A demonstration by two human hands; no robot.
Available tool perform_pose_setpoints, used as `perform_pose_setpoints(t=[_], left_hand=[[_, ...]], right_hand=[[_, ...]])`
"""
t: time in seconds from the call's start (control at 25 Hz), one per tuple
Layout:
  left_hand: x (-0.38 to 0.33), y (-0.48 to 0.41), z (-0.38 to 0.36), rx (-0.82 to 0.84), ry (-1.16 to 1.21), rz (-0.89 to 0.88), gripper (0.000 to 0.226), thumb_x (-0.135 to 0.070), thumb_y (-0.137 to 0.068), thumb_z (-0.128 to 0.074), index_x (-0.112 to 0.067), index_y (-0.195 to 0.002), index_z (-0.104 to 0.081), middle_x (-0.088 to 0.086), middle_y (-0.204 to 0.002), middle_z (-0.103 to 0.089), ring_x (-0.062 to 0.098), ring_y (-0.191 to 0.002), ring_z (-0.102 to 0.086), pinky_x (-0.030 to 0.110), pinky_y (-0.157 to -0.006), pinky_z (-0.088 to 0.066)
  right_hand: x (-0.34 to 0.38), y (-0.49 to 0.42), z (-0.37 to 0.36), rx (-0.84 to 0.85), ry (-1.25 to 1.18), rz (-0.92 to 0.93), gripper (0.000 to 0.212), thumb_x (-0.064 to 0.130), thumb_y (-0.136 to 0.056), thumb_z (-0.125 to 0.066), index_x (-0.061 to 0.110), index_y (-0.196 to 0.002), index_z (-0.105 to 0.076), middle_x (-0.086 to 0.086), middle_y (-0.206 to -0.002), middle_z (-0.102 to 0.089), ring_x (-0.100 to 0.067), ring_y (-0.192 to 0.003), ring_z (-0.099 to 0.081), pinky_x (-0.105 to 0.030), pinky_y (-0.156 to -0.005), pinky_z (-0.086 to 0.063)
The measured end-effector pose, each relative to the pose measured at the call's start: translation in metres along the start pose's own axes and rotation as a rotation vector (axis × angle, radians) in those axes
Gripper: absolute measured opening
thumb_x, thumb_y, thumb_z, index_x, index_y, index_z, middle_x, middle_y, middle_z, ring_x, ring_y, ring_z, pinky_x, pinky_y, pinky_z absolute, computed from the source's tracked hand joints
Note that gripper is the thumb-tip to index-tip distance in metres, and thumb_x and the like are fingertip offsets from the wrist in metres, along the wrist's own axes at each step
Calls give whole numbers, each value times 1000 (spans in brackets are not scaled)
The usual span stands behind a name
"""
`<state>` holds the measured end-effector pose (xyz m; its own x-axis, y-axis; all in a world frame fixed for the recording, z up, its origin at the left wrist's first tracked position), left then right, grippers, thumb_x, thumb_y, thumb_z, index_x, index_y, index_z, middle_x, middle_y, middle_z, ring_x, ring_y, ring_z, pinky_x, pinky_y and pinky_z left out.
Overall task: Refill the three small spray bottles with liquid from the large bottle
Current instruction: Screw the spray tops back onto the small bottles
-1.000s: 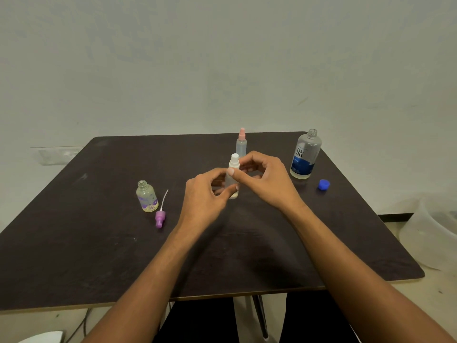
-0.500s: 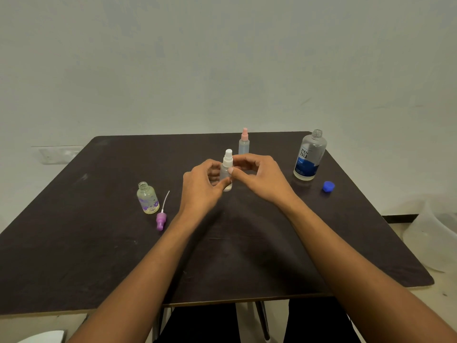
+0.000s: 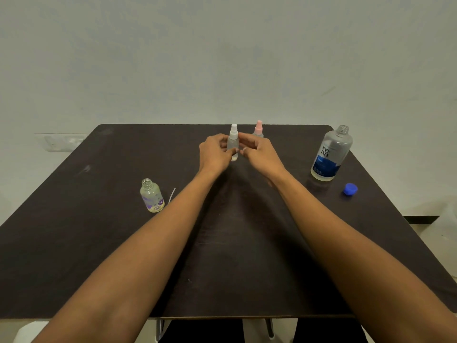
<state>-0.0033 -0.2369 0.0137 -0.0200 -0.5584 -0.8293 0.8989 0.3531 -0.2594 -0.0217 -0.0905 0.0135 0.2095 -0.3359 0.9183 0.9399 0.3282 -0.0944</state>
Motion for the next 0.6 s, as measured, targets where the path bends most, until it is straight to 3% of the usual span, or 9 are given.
perform_pose_setpoints(t=[0.2,0.32,0.44,0.6], left_hand=[[12,-22,-16,27,8,37,39,-17,-87,-84,-13,-124,-72,3,-114,-78,12,-102,-73,33,-98,-58],[17,-28,-22,35,5,52,40,-16,-87,-83,-13,-126,-71,3,-116,-77,13,-103,-73,30,-97,-57],[20,-31,-25,39,-3,45,40,-16,-89,-82,-13,-127,-70,4,-118,-76,11,-102,-72,21,-90,-52],[19,-31,-23,27,-23,34,38,-17,-90,-81,-12,-127,-70,4,-117,-76,7,-96,-68,21,-90,-53]], right_hand=[[-7,-15,-2,36,-39,-46,63,-11,-98,-41,15,-155,-48,0,-155,-54,-12,-144,-49,-36,-122,-39],[-9,-17,-3,49,-37,-59,65,-14,-98,-40,13,-156,-46,-2,-156,-53,-12,-144,-47,-26,-116,-40],[-11,-20,-6,47,-58,-61,65,-14,-98,-41,13,-157,-45,-3,-157,-52,-14,-145,-47,-30,-118,-40],[-12,-22,-8,52,-89,-70,68,-15,-96,-40,13,-158,-43,-3,-158,-51,-15,-147,-45,-35,-122,-37]])
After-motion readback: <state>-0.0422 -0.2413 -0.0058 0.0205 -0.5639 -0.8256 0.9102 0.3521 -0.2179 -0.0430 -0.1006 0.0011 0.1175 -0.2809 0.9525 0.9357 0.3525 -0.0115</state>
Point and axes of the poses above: each hand's wrist, its own y-axis away from the middle knuckle, its own z-axis out of the back of the hand, x = y × z, the point moved 7 cm from there along -y, towards the middle knuckle
